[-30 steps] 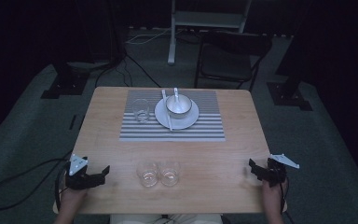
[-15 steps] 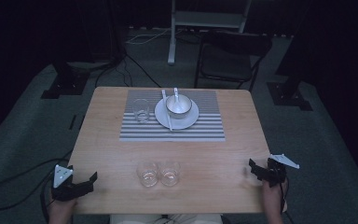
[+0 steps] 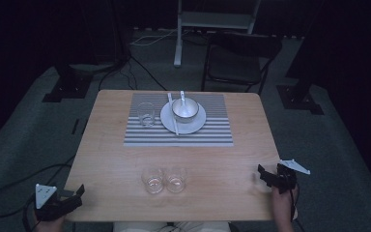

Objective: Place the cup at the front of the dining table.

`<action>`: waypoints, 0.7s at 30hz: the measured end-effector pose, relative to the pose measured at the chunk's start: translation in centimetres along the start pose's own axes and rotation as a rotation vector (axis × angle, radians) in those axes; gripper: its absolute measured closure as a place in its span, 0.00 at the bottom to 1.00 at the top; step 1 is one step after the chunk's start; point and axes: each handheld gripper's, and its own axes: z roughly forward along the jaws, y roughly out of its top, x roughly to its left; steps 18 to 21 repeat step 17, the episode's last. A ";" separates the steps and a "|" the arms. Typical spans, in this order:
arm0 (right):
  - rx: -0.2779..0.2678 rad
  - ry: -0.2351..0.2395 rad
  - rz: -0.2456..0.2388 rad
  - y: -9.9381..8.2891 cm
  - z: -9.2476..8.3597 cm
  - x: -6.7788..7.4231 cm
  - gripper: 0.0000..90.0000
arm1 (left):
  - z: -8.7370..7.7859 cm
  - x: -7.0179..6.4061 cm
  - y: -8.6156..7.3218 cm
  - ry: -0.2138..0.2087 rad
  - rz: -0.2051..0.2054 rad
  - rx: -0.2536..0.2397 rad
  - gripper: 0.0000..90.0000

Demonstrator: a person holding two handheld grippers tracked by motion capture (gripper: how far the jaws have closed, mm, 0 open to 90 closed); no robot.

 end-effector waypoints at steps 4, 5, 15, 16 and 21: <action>-0.008 0.012 0.010 0.0 0.0 -0.1 0.15 | -0.2 1.2 -0.2 0.079 -0.081 0.004 0.02; -0.005 0.013 0.012 0.0 0.0 -0.1 0.15 | -0.3 1.4 -0.3 0.102 -0.096 0.007 0.02; -0.001 0.012 0.018 0.1 0.1 -0.2 0.15 | 0.4 1.0 -0.4 0.056 -0.090 0.015 0.02; 0.000 0.011 0.016 0.1 0.1 -0.2 0.15 | 0.5 0.8 -0.3 0.058 -0.081 0.024 0.02; 0.000 0.010 0.014 0.1 0.1 -0.2 0.15 | 0.6 0.8 -0.3 0.061 -0.074 0.031 0.02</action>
